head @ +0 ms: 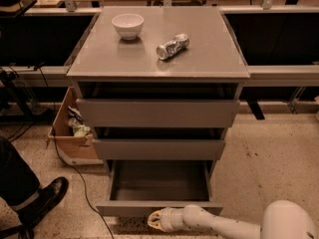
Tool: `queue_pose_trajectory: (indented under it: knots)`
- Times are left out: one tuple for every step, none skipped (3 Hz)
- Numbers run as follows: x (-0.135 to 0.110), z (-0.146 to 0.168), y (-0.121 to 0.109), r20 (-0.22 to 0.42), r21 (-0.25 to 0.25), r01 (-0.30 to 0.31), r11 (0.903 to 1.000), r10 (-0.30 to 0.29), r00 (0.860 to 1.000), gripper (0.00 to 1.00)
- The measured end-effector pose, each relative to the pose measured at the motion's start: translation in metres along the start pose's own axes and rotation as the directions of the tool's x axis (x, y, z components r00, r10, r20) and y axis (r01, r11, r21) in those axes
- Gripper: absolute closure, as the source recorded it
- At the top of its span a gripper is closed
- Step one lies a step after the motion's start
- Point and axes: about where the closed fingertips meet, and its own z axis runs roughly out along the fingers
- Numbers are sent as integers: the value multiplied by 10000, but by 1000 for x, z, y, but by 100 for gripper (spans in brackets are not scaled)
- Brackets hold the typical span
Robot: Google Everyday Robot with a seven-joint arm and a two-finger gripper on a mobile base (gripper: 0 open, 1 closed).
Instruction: Close bottom drawer
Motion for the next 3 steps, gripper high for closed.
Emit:
queue_pose_trajectory:
  knots:
    - [0, 1, -2, -60, 19, 51, 10000, -51, 10000, 100]
    - [0, 7, -10, -324, 100, 274, 9996, -271, 9991, 100]
    - [-3, 14, -20, -497, 151, 559, 9983, -551, 9972, 100]
